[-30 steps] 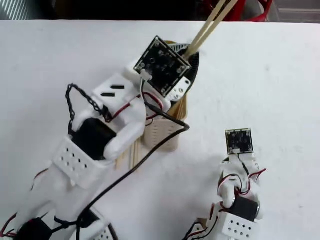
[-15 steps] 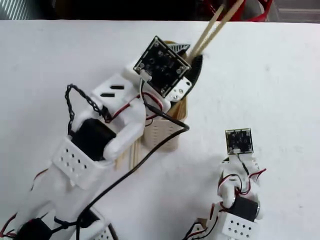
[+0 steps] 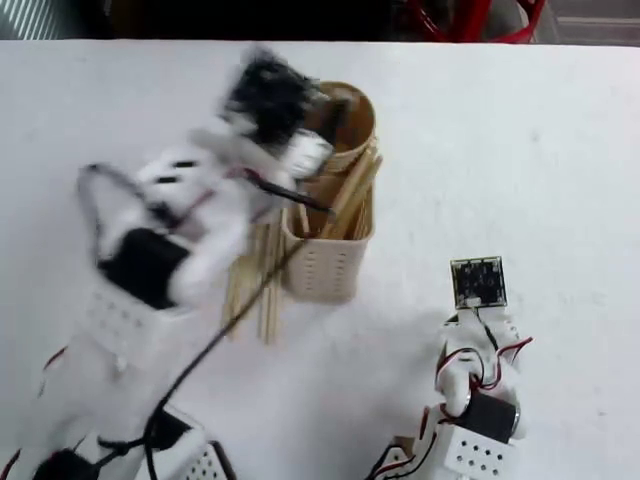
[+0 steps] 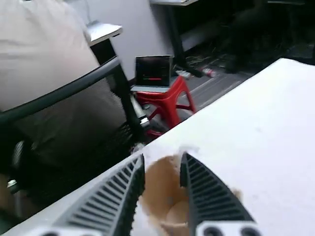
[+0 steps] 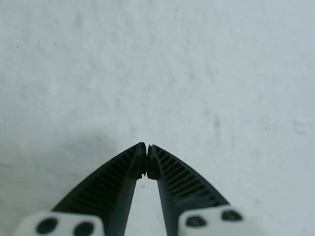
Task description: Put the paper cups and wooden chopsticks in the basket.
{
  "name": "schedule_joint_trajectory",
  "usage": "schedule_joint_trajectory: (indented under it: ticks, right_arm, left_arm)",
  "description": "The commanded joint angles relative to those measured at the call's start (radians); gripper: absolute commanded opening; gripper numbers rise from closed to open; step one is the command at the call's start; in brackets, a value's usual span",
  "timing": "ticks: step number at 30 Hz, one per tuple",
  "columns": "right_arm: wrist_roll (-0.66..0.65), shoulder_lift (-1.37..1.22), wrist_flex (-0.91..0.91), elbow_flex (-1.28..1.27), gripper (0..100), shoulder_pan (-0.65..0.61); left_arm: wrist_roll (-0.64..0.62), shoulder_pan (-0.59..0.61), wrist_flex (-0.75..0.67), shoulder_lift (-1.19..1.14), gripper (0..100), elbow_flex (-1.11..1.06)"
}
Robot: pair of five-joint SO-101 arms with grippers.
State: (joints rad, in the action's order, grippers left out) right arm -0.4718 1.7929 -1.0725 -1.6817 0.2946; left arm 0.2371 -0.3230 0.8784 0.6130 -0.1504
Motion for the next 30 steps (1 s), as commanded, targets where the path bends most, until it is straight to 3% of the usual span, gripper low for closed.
schedule_joint_trajectory:
  ticks: [1, 4, 6, 11, 13, 19, 22, 27, 30]
  right_arm:
    - [-0.002, 0.005, -0.002, -0.009, 1.8, 0.007]
    - [-0.002, 0.005, -0.002, -0.009, 1.8, 0.007]
    - [-0.002, 0.005, -0.004, -0.009, 1.8, 0.007]
    - [-0.002, 0.004, -0.004, -0.009, 1.8, 0.007]
    - [-0.002, 0.004, -0.004, -0.009, 1.8, 0.008]
    - [-0.002, 0.004, -0.004, -0.009, 1.8, 0.008]
    - [-0.002, 0.004, -0.004, -0.009, 1.8, 0.008]
    - [-0.002, 0.004, -0.004, -0.009, 1.8, 0.008]
    - [-0.002, 0.004, -0.004, -0.009, 1.8, 0.008]
  left_arm:
    - [-0.006, 0.265, 0.074, 0.113, 7, 0.008]
    - [-0.064, 0.473, 0.101, 0.120, 2, -0.107]
    - [-0.077, 0.552, 0.037, 0.088, 3, -0.272]
    - [-0.063, 0.604, -0.402, -0.114, 13, -0.706]
    - [-0.060, 0.585, -0.462, -0.234, 15, -0.730]
    - [-0.066, 0.555, -0.008, -0.510, 15, -0.322]
    - [-0.064, 0.521, 0.149, -0.556, 15, -0.186]
    - [-0.044, 0.446, 0.230, -0.552, 18, -0.143]
    - [0.034, 0.383, 0.224, -0.587, 20, -0.166]
